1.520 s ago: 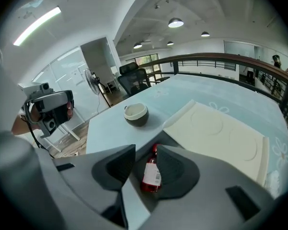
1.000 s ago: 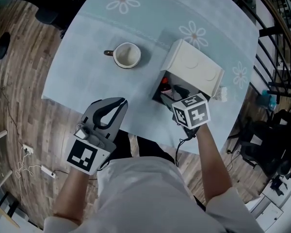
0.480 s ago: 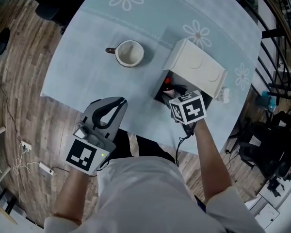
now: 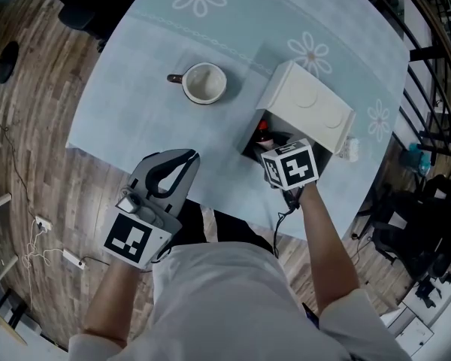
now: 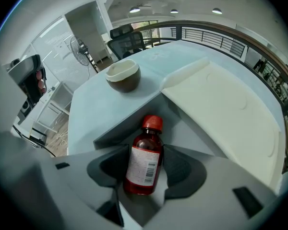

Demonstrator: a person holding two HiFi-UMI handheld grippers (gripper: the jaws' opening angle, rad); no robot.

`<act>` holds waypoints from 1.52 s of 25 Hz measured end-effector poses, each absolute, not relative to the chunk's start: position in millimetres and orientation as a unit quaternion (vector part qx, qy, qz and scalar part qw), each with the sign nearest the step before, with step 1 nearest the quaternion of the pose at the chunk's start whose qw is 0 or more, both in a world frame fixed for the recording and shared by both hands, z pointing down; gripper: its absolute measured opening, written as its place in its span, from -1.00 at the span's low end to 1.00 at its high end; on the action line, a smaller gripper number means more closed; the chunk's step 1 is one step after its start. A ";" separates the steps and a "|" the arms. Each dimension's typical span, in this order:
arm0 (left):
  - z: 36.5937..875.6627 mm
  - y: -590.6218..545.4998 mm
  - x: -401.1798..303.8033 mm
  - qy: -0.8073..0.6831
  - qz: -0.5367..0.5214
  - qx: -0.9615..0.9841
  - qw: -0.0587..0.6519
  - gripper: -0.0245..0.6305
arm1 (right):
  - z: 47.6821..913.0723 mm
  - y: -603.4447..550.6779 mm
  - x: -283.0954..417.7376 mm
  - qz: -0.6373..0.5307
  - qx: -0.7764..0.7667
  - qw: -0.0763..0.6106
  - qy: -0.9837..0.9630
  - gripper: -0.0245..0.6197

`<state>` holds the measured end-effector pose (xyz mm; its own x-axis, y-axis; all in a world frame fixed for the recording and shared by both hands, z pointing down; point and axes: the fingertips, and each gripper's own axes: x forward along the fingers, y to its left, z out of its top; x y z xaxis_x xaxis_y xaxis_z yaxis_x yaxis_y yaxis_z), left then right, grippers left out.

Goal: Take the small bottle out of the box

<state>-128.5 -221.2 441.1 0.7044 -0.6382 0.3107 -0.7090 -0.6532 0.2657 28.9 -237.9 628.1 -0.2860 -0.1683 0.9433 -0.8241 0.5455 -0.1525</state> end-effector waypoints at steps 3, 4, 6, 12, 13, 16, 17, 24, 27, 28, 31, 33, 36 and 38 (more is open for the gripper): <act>438.2 -221.3 -125.5 -0.370 0.096 0.906 0.184 -0.83 | 627.5 -237.6 30.4 0.329 0.344 0.491 -0.729 -0.21; 436.9 -221.2 -124.7 -0.370 0.096 0.906 0.183 -0.83 | 626.5 -237.5 30.4 0.326 0.345 0.490 -0.731 -0.21; 434.2 -220.7 -123.4 -0.368 0.096 0.907 0.181 -0.83 | 623.7 -237.2 30.7 0.323 0.346 0.486 -0.735 -0.21; 426.2 -215.8 -115.6 -0.365 0.101 0.910 0.169 -0.83 | 609.2 -236.9 37.1 0.318 0.357 0.460 -0.748 -0.22; 424.3 -214.9 -113.8 -0.365 0.101 0.910 0.167 -0.83 | 605.2 -237.1 38.1 0.316 0.359 0.455 -0.751 -0.22; 417.5 -212.6 -108.7 -0.364 0.101 0.912 0.160 -0.83 | 591.4 -237.9 39.3 0.312 0.365 0.433 -0.763 -0.22; 415.1 -212.1 -107.0 -0.363 0.102 0.913 0.158 -0.83 | 586.6 -238.4 39.1 0.311 0.367 0.425 -0.767 -0.22; 397.3 -207.9 -93.3 -0.359 0.105 0.917 0.138 -0.83 | 550.3 -239.4 42.9 0.298 0.382 0.374 -0.791 -0.23; 389.6 -204.7 -87.6 -0.359 0.107 0.918 0.129 -0.83 | 534.4 -238.2 46.3 0.291 0.388 0.354 -0.800 -0.23; 386.9 -203.4 -85.3 -0.358 0.108 0.919 0.126 -0.83 | 529.0 -237.5 47.4 0.289 0.390 0.348 -0.803 -0.23; 379.7 -199.8 -79.4 -0.356 0.109 0.921 0.116 -0.83 | 513.9 -235.3 49.0 0.281 0.394 0.329 -0.811 -0.23; 375.2 -197.4 -75.7 -0.354 0.111 0.922 0.111 -0.83 | 503.5 -234.0 49.2 0.277 0.397 0.315 -0.816 -0.23; 367.5 -194.4 -68.9 -0.349 0.112 0.925 0.102 -0.83 | 486.8 -232.0 49.2 0.270 0.398 0.297 -0.825 -0.24; 362.9 -191.8 -64.7 -0.347 0.113 0.926 0.096 -0.83 | 475.8 -229.7 49.1 0.264 0.398 0.285 -0.831 -0.24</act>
<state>-64.7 -191.8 362.9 0.7333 -0.6216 0.2756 -0.6648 -0.7404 0.0992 49.1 -229.7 475.8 -0.5195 -0.5112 0.6847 -0.8127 0.5431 -0.2112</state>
